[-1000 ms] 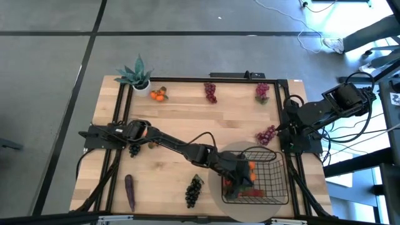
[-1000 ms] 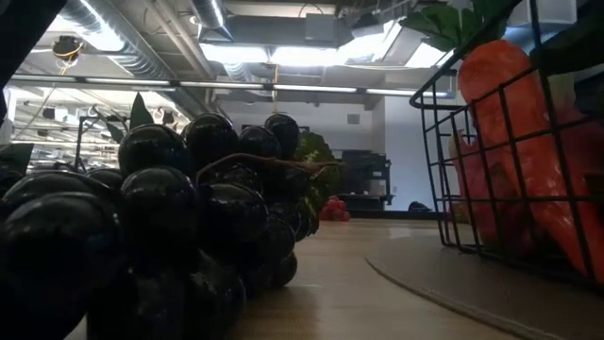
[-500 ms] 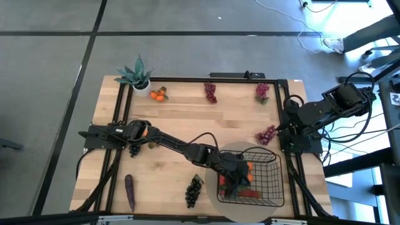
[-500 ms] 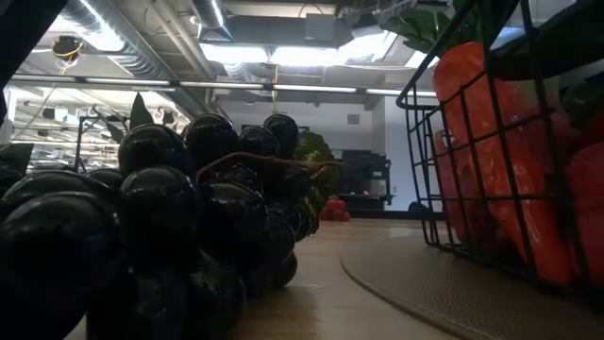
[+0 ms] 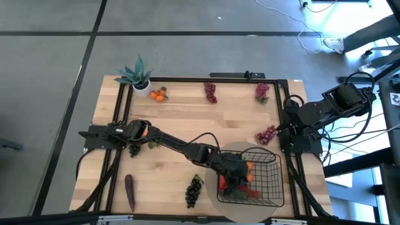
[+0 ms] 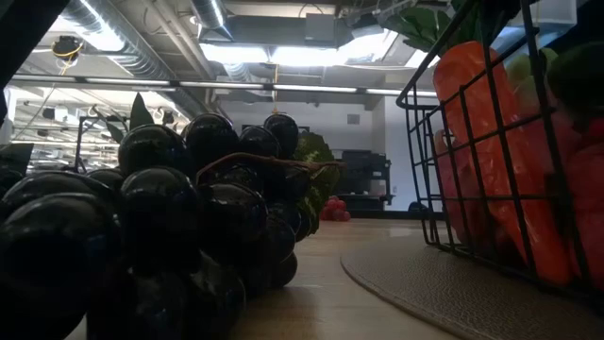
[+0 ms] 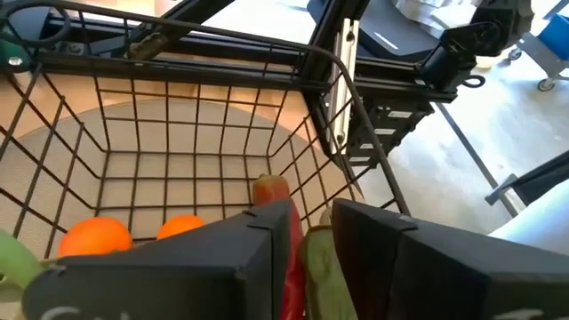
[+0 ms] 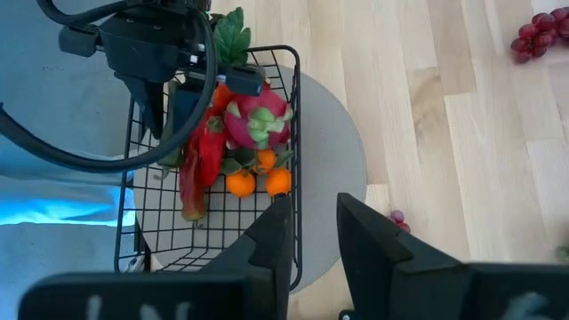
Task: Build produce basket
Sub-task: Put the eggplant into the black wire basket
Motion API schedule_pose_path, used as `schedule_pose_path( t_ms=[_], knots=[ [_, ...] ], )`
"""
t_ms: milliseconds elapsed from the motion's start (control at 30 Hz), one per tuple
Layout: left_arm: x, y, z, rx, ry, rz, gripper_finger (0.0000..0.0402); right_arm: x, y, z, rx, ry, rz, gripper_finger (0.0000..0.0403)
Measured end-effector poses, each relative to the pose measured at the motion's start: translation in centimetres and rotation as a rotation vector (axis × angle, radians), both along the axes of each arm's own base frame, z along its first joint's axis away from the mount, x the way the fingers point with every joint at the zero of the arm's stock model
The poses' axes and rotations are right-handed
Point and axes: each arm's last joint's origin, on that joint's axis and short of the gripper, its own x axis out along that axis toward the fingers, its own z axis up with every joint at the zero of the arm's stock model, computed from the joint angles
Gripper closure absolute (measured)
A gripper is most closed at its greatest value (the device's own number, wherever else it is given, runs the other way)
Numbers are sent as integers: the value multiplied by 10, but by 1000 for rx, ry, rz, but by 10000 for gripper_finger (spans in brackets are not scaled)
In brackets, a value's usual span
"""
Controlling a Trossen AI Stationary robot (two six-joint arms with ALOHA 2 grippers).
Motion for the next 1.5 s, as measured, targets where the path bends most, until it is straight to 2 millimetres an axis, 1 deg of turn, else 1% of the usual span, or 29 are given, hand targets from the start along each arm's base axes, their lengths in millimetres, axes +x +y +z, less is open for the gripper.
schedule_pose_path(
  t_ms=[67,133,200,333,400,433,500,600,633,700,833,933,1000,1067,1200,1267,1300,1433,1500],
  knots=[
    [1,6,2,-1,-1,9,328,0,0,0,-6,-2,9,325],
    [-1,14,11,17,-6,15,330,0,0,0,-14,-5,23,325],
    [-6,22,30,36,-46,24,330,0,0,0,-15,-5,25,325],
    [-24,33,72,49,-83,83,328,0,0,0,-27,-9,43,325],
    [-38,38,89,80,-48,136,330,0,0,0,-28,-9,44,325],
    [-43,41,98,91,-57,170,331,0,0,0,-32,-11,47,325],
    [-60,48,116,122,-22,226,332,0,0,0,-48,-17,64,325],
    [-82,57,142,81,-5,318,333,2,0,1,-59,-41,90,325],
    [-91,60,147,71,28,347,333,2,1,2,-64,-48,99,325],
    [-102,64,158,35,33,409,333,3,1,2,-73,-61,118,325],
    [-130,67,167,9,142,546,333,5,2,2,-94,-69,150,325],
    [-150,69,165,-32,261,681,333,6,2,2,-109,-70,171,325],
    [-166,69,159,-47,376,775,333,8,3,1,-120,-68,185,325],
    [-176,70,157,-102,444,868,333,8,3,1,-125,-68,192,325],
    [-202,71,149,-127,625,1036,333,9,4,1,-153,-73,232,325],
    [-210,71,146,-139,695,1109,333,9,4,1,-172,-78,261,325],
    [-211,71,144,-155,719,1126,333,9,4,1,-178,-80,270,325],
    [-215,73,137,-165,752,1125,333,10,4,2,-190,-99,293,325],
    [-216,78,128,-154,806,1141,333,11,5,3,-186,-119,292,325]
  ],
)
